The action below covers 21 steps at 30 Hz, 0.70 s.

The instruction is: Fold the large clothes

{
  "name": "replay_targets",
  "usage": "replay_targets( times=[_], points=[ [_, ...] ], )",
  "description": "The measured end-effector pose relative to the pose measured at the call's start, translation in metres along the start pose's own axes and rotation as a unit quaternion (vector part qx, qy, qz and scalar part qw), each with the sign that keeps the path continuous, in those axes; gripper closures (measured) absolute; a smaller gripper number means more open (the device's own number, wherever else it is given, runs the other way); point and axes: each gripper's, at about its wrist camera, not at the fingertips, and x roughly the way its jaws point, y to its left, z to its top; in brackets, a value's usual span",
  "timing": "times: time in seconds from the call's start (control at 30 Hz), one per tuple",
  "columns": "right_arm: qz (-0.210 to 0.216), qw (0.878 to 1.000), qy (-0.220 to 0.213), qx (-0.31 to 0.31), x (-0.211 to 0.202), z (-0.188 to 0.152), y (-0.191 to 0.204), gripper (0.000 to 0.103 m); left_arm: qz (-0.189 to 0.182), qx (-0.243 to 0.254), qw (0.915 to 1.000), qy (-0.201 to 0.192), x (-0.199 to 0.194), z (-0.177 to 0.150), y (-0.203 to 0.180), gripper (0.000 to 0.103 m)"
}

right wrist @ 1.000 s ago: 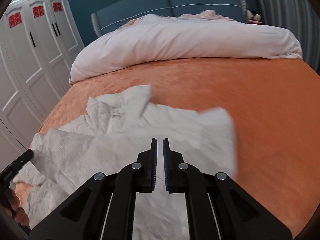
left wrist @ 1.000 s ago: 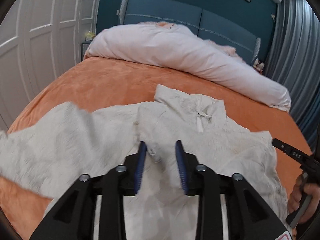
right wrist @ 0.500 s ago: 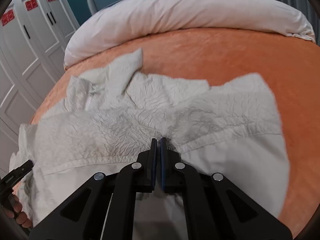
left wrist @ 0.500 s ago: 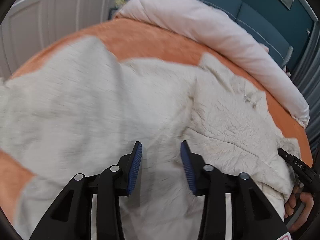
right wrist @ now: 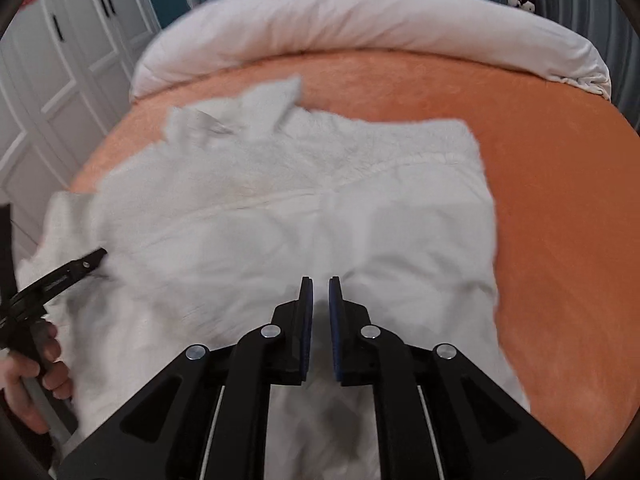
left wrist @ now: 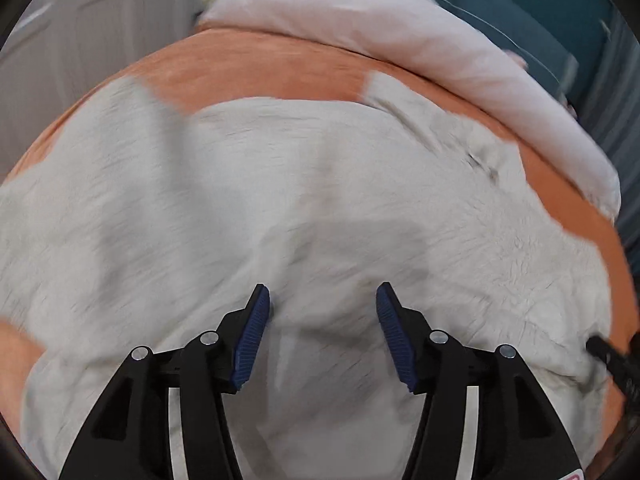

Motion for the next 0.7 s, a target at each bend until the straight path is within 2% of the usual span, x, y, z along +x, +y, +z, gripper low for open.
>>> replay_targets(
  times=[0.07,0.1,0.13,0.23,0.3,0.37,0.4,0.43,0.47,0.53,0.6,0.63,0.67,0.7],
  points=[
    [0.008,1.000,-0.014,-0.018,-0.026,-0.017,0.018,0.089,-0.017,-0.036,0.9990,-0.020,-0.032,-0.002,0.036,0.048],
    [0.015,0.999,-0.016,-0.029,-0.038,-0.029,0.030,0.080,-0.013,-0.052,0.9979,-0.035,-0.050,-0.003,0.060,0.047],
    [0.022,0.999,-0.017,-0.036,-0.045,-0.038,0.038,0.075,-0.004,-0.064,0.9970,-0.043,-0.063,-0.004,0.078,0.043],
    [0.047,0.997,-0.004,-0.069,-0.058,-0.078,0.074,0.073,0.038,-0.129,0.9883,-0.071,-0.105,-0.007,0.164,0.034],
    [0.065,0.994,0.004,-0.084,-0.061,-0.105,0.096,0.072,0.088,-0.189,0.9749,-0.079,-0.125,-0.009,0.235,0.033],
    [0.077,0.993,0.007,-0.092,-0.059,-0.124,0.110,0.068,0.106,-0.236,0.9625,-0.081,-0.133,-0.012,0.282,0.033],
    [0.075,0.993,0.006,-0.097,-0.056,-0.133,0.115,0.066,0.110,-0.273,0.9521,-0.084,-0.134,-0.015,0.316,0.033],
    [0.071,0.993,0.002,-0.099,-0.052,-0.140,0.117,0.065,0.110,-0.289,0.9473,-0.082,-0.133,-0.018,0.330,0.033],
    [0.064,0.993,-0.005,-0.104,-0.047,-0.147,0.118,0.065,0.107,-0.318,0.9390,-0.075,-0.128,-0.021,0.351,0.033],
    [0.060,0.993,-0.011,-0.103,-0.042,-0.152,0.118,0.063,0.085,-0.359,0.9273,-0.062,-0.111,-0.025,0.378,0.034],
    [0.058,0.993,-0.008,-0.103,-0.037,-0.153,0.118,0.062,0.072,-0.364,0.9238,-0.096,-0.111,-0.023,0.383,0.034],
    [0.057,0.993,-0.009,-0.105,-0.038,-0.155,0.119,0.061,0.071,-0.358,0.9256,-0.099,-0.113,-0.018,0.383,0.043],
    [0.056,0.993,-0.011,-0.108,-0.039,-0.158,0.120,0.060,0.050,-0.343,0.9326,-0.099,-0.110,-0.008,0.378,0.073],
    [0.055,0.992,-0.013,-0.112,-0.038,-0.159,0.122,0.059,0.033,-0.329,0.9389,-0.096,-0.109,0.002,0.369,0.089]
  ],
)
